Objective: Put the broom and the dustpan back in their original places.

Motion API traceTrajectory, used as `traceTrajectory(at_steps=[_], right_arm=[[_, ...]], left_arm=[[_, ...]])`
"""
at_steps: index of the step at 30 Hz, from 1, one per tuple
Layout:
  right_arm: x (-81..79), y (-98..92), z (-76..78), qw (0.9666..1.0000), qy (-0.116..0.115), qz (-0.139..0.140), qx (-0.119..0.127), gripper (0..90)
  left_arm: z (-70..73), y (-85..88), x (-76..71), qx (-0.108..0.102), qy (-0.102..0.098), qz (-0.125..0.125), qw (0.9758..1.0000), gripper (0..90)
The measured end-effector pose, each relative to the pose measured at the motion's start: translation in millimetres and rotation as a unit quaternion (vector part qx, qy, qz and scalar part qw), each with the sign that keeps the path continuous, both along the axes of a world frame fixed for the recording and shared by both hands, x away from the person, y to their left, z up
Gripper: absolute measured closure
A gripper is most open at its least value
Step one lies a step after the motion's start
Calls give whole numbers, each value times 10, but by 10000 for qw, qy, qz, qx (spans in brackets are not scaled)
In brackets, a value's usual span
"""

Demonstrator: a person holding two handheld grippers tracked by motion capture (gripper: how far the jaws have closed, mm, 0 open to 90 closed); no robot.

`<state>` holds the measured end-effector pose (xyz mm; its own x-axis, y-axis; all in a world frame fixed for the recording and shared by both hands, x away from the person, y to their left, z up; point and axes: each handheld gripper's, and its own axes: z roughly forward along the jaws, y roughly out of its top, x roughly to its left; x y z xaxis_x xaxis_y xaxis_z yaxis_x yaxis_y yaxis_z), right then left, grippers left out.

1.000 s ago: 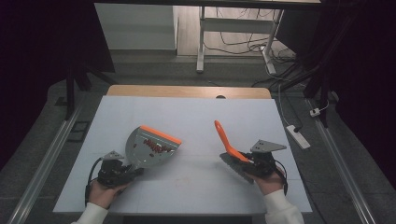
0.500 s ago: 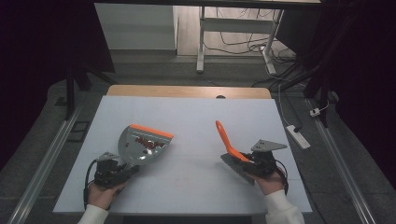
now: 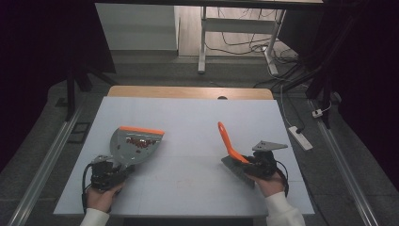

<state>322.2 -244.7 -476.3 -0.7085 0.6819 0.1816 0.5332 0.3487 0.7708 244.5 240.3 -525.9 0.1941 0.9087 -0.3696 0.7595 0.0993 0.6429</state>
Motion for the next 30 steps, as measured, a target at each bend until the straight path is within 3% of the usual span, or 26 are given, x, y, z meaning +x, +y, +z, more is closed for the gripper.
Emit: traceTrajectory(at_steps=[7, 12, 14, 18, 30], right_arm=[[54, -49, -76, 9994, 302, -129, 68, 704], [125, -88, -143, 9986, 434, -312, -31, 704], [159, -118, -154, 9979, 529, -354, 73, 704], [202, -152, -174, 9974, 579, -400, 123, 701], [321, -185, -217, 9967, 556, -576, -159, 646]], left_arm=[[-39, -16, 29, 55, 119, -42, 9999, 617], [-49, -38, 38, 116, 128, -66, 9998, 617], [-53, -43, 41, 142, 142, -66, 9998, 617], [-68, -50, 49, 157, 178, -54, 9997, 617], [-105, -93, 77, 180, 332, 52, 9993, 613]])
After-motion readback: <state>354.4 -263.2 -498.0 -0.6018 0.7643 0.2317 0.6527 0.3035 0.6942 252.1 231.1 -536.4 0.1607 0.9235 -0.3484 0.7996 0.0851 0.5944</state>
